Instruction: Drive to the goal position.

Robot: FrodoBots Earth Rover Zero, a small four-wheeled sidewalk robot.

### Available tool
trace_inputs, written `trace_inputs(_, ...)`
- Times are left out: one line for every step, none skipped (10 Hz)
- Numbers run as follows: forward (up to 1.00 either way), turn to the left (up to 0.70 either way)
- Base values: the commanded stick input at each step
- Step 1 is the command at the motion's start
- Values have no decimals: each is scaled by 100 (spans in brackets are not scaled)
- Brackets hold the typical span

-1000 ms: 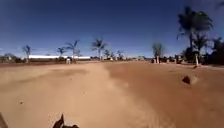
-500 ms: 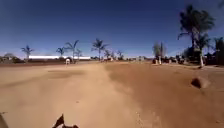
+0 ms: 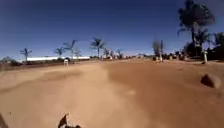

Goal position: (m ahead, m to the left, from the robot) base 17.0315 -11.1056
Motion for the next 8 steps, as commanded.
trace_inputs(70, 0)
trace_inputs(70, 0)
trace_inputs(70, 0)
trace_inputs(70, 0)
trace_inputs(70, 0)
trace_inputs(70, 0)
trace_inputs(70, 0)
trace_inputs(70, 0)
